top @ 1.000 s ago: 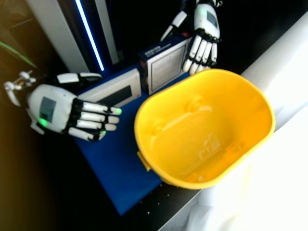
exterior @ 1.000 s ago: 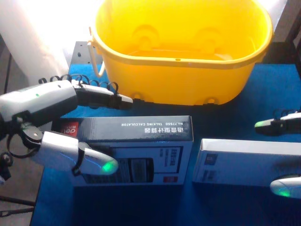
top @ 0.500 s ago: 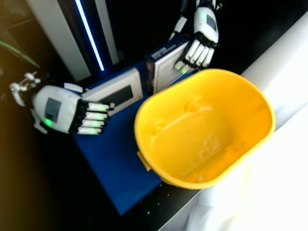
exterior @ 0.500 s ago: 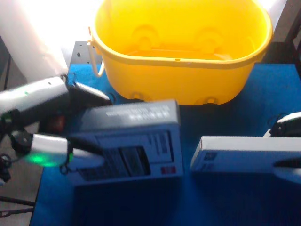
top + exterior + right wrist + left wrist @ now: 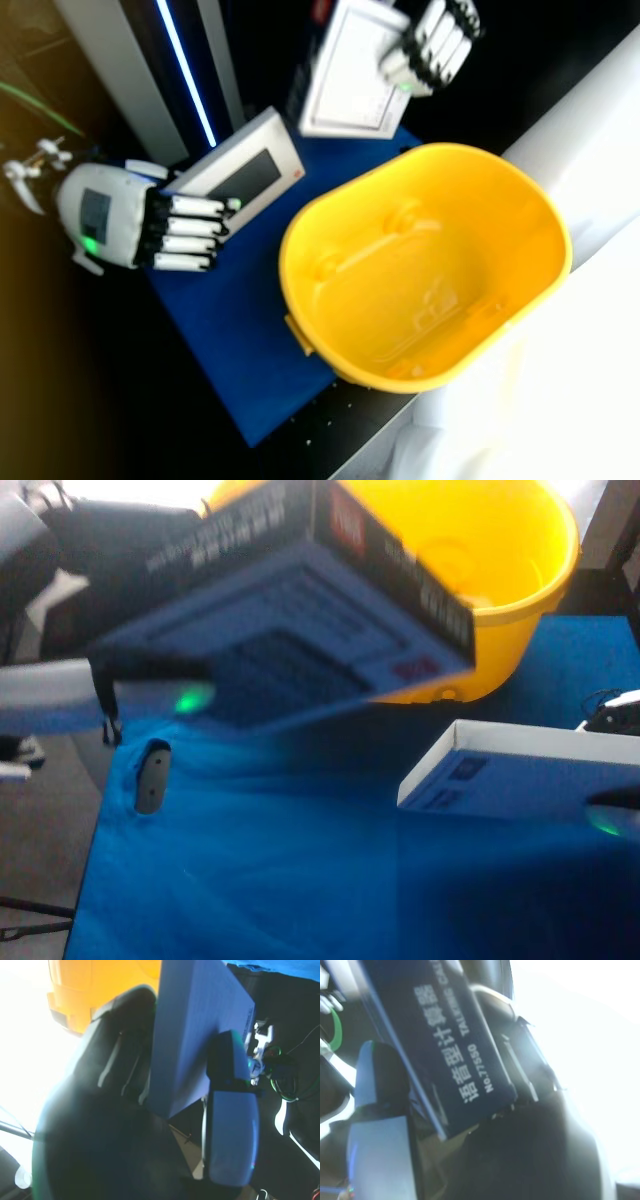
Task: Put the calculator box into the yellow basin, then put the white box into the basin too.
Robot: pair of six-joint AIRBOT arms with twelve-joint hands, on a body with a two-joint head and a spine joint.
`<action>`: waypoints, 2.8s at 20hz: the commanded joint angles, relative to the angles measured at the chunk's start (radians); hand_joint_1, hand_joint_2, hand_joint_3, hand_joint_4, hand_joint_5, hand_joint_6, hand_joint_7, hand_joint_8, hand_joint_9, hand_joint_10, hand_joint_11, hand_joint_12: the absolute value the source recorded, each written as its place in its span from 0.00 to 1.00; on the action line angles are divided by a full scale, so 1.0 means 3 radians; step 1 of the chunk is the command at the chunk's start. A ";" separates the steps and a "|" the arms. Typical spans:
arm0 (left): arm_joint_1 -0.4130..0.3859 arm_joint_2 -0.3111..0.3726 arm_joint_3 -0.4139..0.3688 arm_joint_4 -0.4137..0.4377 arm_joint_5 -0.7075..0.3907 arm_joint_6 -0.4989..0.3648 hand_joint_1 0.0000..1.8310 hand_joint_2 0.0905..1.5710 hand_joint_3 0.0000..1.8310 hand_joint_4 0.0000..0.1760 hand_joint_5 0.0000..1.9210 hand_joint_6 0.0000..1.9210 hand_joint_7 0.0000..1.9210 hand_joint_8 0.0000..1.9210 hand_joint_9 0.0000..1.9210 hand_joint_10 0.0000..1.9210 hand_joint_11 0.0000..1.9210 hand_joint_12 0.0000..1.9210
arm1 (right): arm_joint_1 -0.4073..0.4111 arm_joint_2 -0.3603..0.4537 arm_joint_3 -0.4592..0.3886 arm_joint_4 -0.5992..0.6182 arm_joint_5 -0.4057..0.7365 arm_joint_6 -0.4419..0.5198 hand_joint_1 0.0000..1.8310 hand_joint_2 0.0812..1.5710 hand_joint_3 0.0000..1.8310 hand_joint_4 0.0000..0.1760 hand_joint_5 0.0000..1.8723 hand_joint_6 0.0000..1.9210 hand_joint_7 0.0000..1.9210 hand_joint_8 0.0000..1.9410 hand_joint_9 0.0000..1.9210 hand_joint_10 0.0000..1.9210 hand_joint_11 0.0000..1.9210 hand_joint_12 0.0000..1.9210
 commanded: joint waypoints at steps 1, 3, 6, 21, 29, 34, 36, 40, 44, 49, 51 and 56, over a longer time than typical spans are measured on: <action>-0.0092 0.0002 0.0008 -0.0074 -0.0648 0.0027 0.74 0.73 0.00 0.00 0.38 0.60 0.47 0.59 0.46 0.68 0.43 0.72 | 0.0030 -0.0004 -0.0001 -0.0011 -0.0415 0.0042 0.67 0.70 0.00 0.01 0.52 0.50 0.51 0.57 0.46 0.59 0.38 0.85; -0.0251 -0.0049 0.0090 -0.0079 -0.0721 0.0095 0.74 0.75 0.00 0.00 0.36 0.63 0.43 0.67 0.42 0.74 0.39 0.77 | 0.0025 -0.0014 0.0008 0.0002 -0.0408 0.0041 0.67 0.70 0.00 0.02 0.53 0.49 0.50 0.57 0.45 0.60 0.35 0.88; -0.0666 -0.0277 0.0361 -0.0067 -0.0492 0.0096 0.73 0.75 0.00 0.00 0.39 0.62 0.40 0.71 0.41 0.74 0.39 0.76 | 0.0025 -0.0042 0.0031 0.0012 -0.0372 0.0041 0.67 0.70 0.00 0.00 0.52 0.49 0.51 0.58 0.48 0.64 0.40 0.89; -0.2041 -0.1631 0.1897 0.0366 0.2064 0.0171 0.74 0.73 0.00 0.00 0.41 0.65 0.44 0.60 0.45 0.68 0.38 0.75 | 0.0087 -0.0120 0.0111 -0.0051 -0.0256 0.0040 0.69 0.69 0.00 0.00 0.55 0.41 0.53 0.60 0.49 0.72 0.43 0.93; -0.2064 -0.1853 0.2122 0.0253 0.2516 0.0462 0.72 0.76 0.00 0.00 0.46 0.58 0.37 0.74 0.31 0.81 0.10 0.97 | 0.0126 -0.0124 0.0124 -0.0085 -0.0238 0.0040 0.75 0.69 0.00 0.00 0.52 0.53 0.51 0.50 0.45 0.67 0.36 0.85; -0.2056 -0.1852 0.2133 0.0236 0.2517 0.0463 0.64 0.77 0.00 0.02 0.40 0.66 0.41 0.71 0.28 0.65 0.09 0.93 | 0.0152 -0.0122 0.0123 -0.0112 -0.0239 0.0041 0.75 0.70 0.00 0.00 0.51 0.56 0.50 0.50 0.43 0.68 0.34 0.83; -0.2045 -0.1851 0.2143 0.0198 0.2516 0.0475 0.56 0.77 0.00 0.00 0.39 0.69 0.20 0.57 0.14 0.66 0.03 0.97 | 0.0166 -0.0119 0.0124 -0.0124 -0.0240 0.0041 0.75 0.70 0.00 0.00 0.51 0.55 0.51 0.50 0.43 0.68 0.34 0.83; -0.2021 -0.1825 0.2138 0.0100 0.2497 0.0542 0.49 0.65 0.00 0.07 0.23 0.26 0.16 0.19 0.05 0.41 0.00 0.71 | 0.0182 -0.0109 0.0123 -0.0144 -0.0244 0.0041 0.75 0.70 0.00 0.00 0.51 0.53 0.51 0.50 0.44 0.67 0.36 0.83; -0.1985 -0.1781 0.2124 0.0023 0.2432 0.0542 0.46 0.62 0.00 0.37 0.20 0.06 0.15 0.01 0.05 0.16 0.00 0.49 | 0.0185 -0.0100 0.0121 -0.0147 -0.0249 0.0041 0.75 0.70 0.00 0.00 0.51 0.53 0.50 0.53 0.44 0.67 0.37 0.82; -0.1964 -0.1723 0.2093 -0.0019 0.2355 0.0542 0.43 0.59 0.00 0.34 0.17 0.00 0.10 0.00 0.03 0.05 0.00 0.22 | 0.0194 -0.0083 0.0115 -0.0186 -0.0305 0.0050 0.75 0.70 0.00 0.00 0.50 0.51 0.49 0.56 0.44 0.68 0.36 0.84; -0.1946 -0.1669 0.2058 -0.0049 0.2296 0.0542 0.43 0.59 0.00 0.35 0.18 0.00 0.09 0.00 0.02 0.03 0.00 0.06 | 0.0194 -0.0067 0.0094 -0.0216 -0.0377 0.0090 0.75 0.70 0.00 0.00 0.51 0.52 0.52 0.53 0.43 0.68 0.32 0.87; -0.1906 -0.1531 0.2020 -0.0309 0.2271 0.0744 0.42 0.60 0.00 0.28 0.19 0.01 0.10 0.01 0.03 0.02 0.00 0.00 | 0.0194 0.0025 -0.0063 -0.0345 -0.0740 0.0100 0.68 0.70 0.00 0.00 0.51 0.53 0.51 0.55 0.46 0.60 0.38 0.81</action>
